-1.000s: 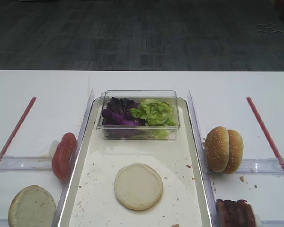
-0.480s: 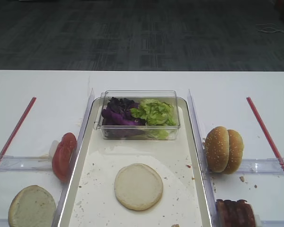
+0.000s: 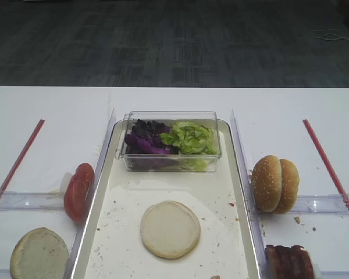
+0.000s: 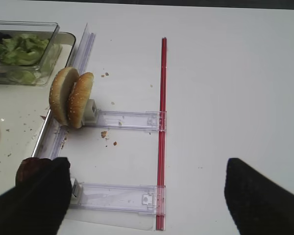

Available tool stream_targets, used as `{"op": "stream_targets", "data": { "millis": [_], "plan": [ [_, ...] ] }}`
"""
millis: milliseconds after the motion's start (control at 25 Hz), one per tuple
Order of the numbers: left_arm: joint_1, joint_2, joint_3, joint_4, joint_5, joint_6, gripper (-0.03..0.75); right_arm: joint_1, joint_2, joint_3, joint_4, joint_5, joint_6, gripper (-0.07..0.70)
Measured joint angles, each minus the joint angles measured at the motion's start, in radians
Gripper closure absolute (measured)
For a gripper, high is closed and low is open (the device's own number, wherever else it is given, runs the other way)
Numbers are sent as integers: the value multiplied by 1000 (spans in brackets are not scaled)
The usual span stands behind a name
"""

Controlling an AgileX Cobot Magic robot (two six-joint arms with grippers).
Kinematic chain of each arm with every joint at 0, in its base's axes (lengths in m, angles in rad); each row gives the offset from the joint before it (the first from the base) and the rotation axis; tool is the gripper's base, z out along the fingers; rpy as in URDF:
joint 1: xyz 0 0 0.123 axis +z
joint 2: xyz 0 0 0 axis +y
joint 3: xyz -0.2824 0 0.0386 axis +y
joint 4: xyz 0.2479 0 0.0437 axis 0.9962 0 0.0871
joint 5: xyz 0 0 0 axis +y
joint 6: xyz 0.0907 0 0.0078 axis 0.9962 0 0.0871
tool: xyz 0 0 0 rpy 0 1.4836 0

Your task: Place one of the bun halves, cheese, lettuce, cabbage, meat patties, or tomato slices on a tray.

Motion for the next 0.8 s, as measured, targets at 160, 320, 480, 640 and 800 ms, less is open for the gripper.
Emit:
{"op": "stream_targets", "data": {
  "millis": [160, 320, 480, 640, 800],
  "plan": [
    [0, 0, 0, 0, 0, 2, 148, 0, 0, 0, 0, 0, 0, -29],
    [0, 0, 0, 0, 0, 2, 148, 0, 0, 0, 0, 0, 0, -29],
    [0, 0, 0, 0, 0, 2, 151, 0, 0, 0, 0, 0, 0, -29],
    [0, 0, 0, 0, 0, 2, 151, 0, 0, 0, 0, 0, 0, -29],
    [0, 0, 0, 0, 0, 2, 151, 0, 0, 0, 0, 0, 0, -29]
  ]
}}
